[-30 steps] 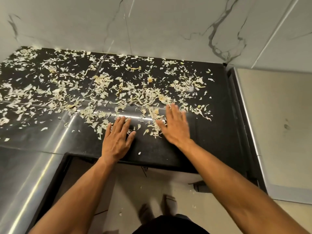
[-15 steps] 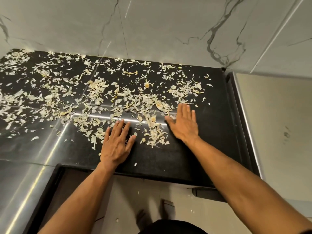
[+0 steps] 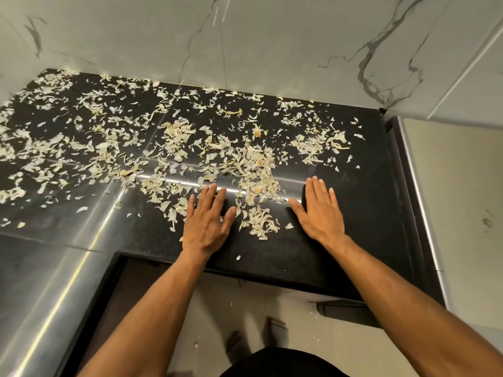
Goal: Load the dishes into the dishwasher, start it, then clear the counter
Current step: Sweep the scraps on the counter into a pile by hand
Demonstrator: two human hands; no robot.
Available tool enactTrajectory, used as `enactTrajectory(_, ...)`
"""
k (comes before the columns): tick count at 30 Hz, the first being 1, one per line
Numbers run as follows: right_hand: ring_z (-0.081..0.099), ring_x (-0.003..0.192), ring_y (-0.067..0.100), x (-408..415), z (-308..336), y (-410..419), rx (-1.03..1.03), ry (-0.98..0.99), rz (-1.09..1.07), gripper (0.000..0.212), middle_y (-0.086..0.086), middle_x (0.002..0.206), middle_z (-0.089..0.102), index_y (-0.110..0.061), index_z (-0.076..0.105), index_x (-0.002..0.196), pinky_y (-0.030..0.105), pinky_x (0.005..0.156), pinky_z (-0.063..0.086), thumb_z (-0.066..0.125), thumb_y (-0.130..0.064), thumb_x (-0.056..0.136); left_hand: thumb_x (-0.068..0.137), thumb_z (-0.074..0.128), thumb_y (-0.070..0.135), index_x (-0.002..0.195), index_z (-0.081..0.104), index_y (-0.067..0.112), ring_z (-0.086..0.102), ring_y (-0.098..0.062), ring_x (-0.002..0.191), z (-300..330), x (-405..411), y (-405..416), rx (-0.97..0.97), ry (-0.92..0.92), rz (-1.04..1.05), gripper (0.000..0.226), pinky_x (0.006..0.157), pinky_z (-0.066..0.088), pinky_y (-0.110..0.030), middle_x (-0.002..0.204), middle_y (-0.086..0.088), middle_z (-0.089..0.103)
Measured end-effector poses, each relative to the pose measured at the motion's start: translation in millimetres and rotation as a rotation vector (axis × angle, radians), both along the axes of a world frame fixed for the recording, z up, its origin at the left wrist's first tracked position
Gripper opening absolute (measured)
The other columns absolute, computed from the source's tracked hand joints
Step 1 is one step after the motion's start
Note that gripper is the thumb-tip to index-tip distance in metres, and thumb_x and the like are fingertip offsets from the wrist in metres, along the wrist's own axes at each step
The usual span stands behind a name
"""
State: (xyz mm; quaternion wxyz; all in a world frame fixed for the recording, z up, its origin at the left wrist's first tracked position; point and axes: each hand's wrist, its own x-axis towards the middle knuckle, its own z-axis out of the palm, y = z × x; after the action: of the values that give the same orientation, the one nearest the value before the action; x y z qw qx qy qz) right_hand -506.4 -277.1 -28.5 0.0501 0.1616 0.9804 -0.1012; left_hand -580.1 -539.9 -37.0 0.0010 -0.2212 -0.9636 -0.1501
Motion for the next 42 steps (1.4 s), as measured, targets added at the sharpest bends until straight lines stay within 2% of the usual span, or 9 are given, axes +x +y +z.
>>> enactTrajectory(6,-0.016,0.148,0.023,6.8,1.0,-68.3,-0.028,-0.028,0.069,0.086,0.01,0.161,-0.014,-0.011,-0.009,0.153,0.043,0.121,-0.008,0.001,-0.071,0.091,0.097,0.016,0.057,0.147,0.038,0.016,0.021,-0.021,0.147,5.2,3.7,0.4,0.006,0.082,-0.022,0.069,0.12,0.008,-0.042,0.156,-0.009,0.032)
enactTrajectory(11,-0.014,0.149,0.018,-4.0,0.1,-106.9,-0.148,0.016,0.161,0.095,0.006,0.162,-0.013,-0.013,-0.01,0.153,0.039,0.122,-0.007,-0.005,-0.077,0.084,0.098,0.024,0.051,0.142,0.046,0.013,0.034,-0.025,0.142,12.1,7.2,-12.6,0.048,0.145,-0.029,0.062,0.117,0.021,-0.047,0.149,-0.012,0.042)
enactTrajectory(16,-0.022,0.147,0.014,35.0,0.3,-104.5,-0.159,0.068,0.208,0.092,0.001,0.156,-0.024,-0.02,-0.019,0.148,0.04,0.122,-0.007,0.012,-0.079,0.086,0.098,0.024,0.052,0.145,0.042,0.015,0.028,-0.023,0.145,14.9,0.0,-49.3,0.04,0.155,-0.004,0.062,0.119,0.016,-0.045,0.153,-0.009,0.038)
enactTrajectory(20,-0.023,0.147,0.02,45.8,-0.6,-110.2,0.012,-0.044,0.237,0.106,0.007,0.158,-0.024,-0.016,-0.021,0.149,0.046,0.121,-0.007,0.008,-0.089,0.077,0.097,0.018,0.057,0.149,0.036,0.02,0.022,-0.021,0.147,7.1,-1.4,-83.7,0.003,0.123,0.045,0.066,0.12,0.013,-0.044,0.157,-0.006,0.031)
enactTrajectory(24,-0.028,0.145,0.022,19.0,1.8,-137.7,-0.008,-0.068,0.223,0.111,0.009,0.157,-0.029,-0.015,-0.022,0.151,0.048,0.119,-0.013,0.012,-0.09,0.076,0.096,0.017,0.059,0.15,0.033,0.022,0.017,-0.02,0.148,-0.3,-2.5,-100.3,0.028,0.07,0.079,0.067,0.12,0.008,-0.042,0.159,-0.004,0.026)
enactTrajectory(30,-0.031,0.143,0.024,-46.7,0.6,-189.8,-0.022,-0.063,0.233,0.101,0.011,0.157,-0.029,-0.015,-0.02,0.152,0.051,0.117,-0.016,0.012,-0.083,0.084,0.094,0.016,0.059,0.15,0.032,0.022,0.015,-0.02,0.149,-2.6,-1.1,-122.7,0.115,0.02,0.148,0.07,0.121,0.009,-0.043,0.159,-0.004,0.025)
enactTrajectory(34,-0.031,0.143,0.02,-67.0,3.5,-196.4,-0.079,0.012,0.251,0.088,0.008,0.158,-0.028,-0.022,-0.019,0.152,0.046,0.116,-0.02,0.017,-0.075,0.091,0.097,0.023,0.058,0.152,0.028,0.022,0.012,-0.021,0.149,-3.6,-10.9,-144.5,0.128,-0.018,0.147,0.066,0.12,0.005,-0.037,0.16,-0.005,0.022)
enactTrajectory(38,-0.029,0.145,0.016,-37.2,6.6,-185.2,-0.032,0.077,0.476,0.081,0.003,0.157,-0.029,-0.028,-0.017,0.151,0.047,0.117,-0.018,0.018,-0.072,0.093,0.102,0.032,0.047,0.153,0.025,0.021,0.008,-0.02,0.15,-3.7,-21.5,-146.3,0.171,-0.041,0.183,0.057,0.121,0.004,-0.036,0.161,-0.005,0.016)
enactTrajectory(42,-0.004,0.151,0.022,-6.5,-0.2,-184.6,0.1,0.041,0.905,0.077,0.003,0.163,0.001,-0.021,0.009,0.156,0.052,0.118,0.0,0.01,-0.069,0.095,0.102,0.026,0.048,0.153,0.023,0.021,0.006,-0.02,0.15,-1.7,-36.2,-141.6,0.207,-0.057,0.24,0.058,0.122,0.005,-0.037,0.162,-0.005,0.013)
